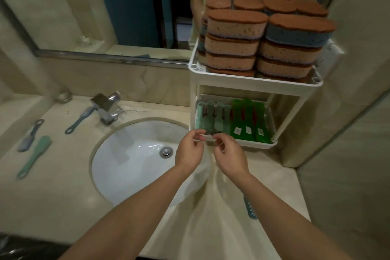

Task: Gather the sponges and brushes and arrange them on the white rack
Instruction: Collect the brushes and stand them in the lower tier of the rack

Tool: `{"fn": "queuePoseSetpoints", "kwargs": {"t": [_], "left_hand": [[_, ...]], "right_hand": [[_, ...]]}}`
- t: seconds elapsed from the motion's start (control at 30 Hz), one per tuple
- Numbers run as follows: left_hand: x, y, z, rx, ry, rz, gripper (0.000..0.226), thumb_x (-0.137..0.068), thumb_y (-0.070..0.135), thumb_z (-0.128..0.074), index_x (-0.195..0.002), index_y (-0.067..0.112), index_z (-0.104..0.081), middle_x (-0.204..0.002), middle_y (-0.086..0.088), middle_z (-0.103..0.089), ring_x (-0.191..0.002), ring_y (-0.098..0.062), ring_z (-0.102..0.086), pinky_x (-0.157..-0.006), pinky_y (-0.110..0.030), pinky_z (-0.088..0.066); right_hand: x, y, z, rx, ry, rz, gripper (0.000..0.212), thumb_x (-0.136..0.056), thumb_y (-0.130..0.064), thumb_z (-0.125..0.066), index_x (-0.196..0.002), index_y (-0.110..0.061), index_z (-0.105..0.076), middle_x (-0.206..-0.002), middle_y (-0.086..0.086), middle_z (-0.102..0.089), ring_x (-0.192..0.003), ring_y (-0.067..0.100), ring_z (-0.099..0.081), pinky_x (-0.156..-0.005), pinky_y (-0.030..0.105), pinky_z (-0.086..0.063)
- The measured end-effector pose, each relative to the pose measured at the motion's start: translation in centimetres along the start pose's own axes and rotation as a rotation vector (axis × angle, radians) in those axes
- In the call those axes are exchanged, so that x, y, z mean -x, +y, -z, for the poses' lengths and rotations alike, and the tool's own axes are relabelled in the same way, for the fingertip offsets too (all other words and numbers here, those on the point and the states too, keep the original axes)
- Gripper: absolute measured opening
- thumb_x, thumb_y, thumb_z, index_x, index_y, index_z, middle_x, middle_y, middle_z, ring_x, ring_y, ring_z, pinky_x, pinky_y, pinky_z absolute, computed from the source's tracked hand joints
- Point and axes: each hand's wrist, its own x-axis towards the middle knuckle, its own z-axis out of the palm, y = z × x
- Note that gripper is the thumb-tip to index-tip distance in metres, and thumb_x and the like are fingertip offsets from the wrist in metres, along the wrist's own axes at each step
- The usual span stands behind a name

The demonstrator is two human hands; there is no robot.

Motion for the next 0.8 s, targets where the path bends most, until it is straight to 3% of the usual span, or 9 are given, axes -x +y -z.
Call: {"fn": "queuePoseSetpoints", "kwargs": {"t": [0.07, 0.2, 0.33, 0.57, 0.7, 0.8], "left_hand": [[0.6, -0.7, 2.2, 0.006, 0.073, 0.035, 0.041, -0.086, 0.002, -0.045, -0.105, 0.035, -0.061, -0.091, 0.015, -0.066, -0.075, -0.005, -0.063, -0.067, -0.013, -0.048], [1.2, -2.0, 6.7, 0.024, 0.177, 0.084, 0.041, -0.087, 0.002, -0.044, -0.105, 0.034, -0.061, -0.094, 0.014, -0.065, -0.082, -0.010, -0.063, -0.075, -0.027, -0.053], [1.8, -3.6, 11.7, 0.026, 0.282, 0.114, 0.043, -0.086, 0.002, -0.043, -0.100, 0.039, -0.060, -0.094, 0.014, -0.066, -0.071, 0.005, -0.059, -0.065, -0.016, -0.049], [1.6, -6.9, 21.4, 0.026, 0.432, 0.219, 0.042, -0.086, 0.003, -0.043, -0.098, 0.040, -0.060, -0.093, 0.016, -0.066, -0.073, 0.002, -0.058, -0.059, -0.014, -0.045], [1.1, -9.3, 27.8, 0.013, 0.507, 0.252, 0.039, -0.086, 0.004, -0.045, -0.098, 0.037, -0.061, -0.092, 0.016, -0.066, -0.070, 0.000, -0.055, -0.063, -0.024, -0.045], [0.4, -11.3, 32.5, -0.003, 0.539, 0.266, 0.038, -0.085, 0.002, -0.045, -0.099, 0.033, -0.062, -0.093, 0.012, -0.065, -0.074, -0.006, -0.057, -0.072, -0.030, -0.050]], "right_hand": [[0.1, -1.6, -1.5, -0.030, -0.039, 0.035, 0.027, -0.092, -0.019, -0.055, -0.115, -0.031, -0.061, -0.105, -0.013, -0.062, -0.083, 0.003, -0.055, -0.071, 0.025, -0.051], [0.3, -5.1, -4.4, -0.092, -0.140, 0.111, 0.030, -0.089, -0.016, -0.051, -0.113, -0.032, -0.061, -0.098, -0.018, -0.059, -0.082, 0.001, -0.055, -0.069, 0.024, -0.047], [0.3, -9.1, -7.6, -0.150, -0.255, 0.158, 0.034, -0.087, -0.013, -0.048, -0.113, -0.029, -0.062, -0.102, -0.015, -0.061, -0.087, 0.004, -0.058, -0.076, 0.030, -0.050], [0.0, -16.7, -14.8, -0.240, -0.380, 0.192, 0.033, -0.088, -0.011, -0.046, -0.109, -0.031, -0.061, -0.101, -0.013, -0.062, -0.083, 0.001, -0.058, -0.074, 0.027, -0.048], [0.0, -21.4, -19.5, -0.292, -0.446, 0.174, 0.030, -0.088, -0.012, -0.048, -0.108, -0.029, -0.063, -0.099, -0.011, -0.063, -0.082, 0.011, -0.060, -0.076, 0.033, -0.052], [0.0, -24.7, -23.3, -0.305, -0.480, 0.167, 0.026, -0.090, -0.015, -0.049, -0.107, -0.028, -0.063, -0.097, -0.013, -0.062, -0.083, 0.009, -0.060, -0.077, 0.033, -0.052]]}}
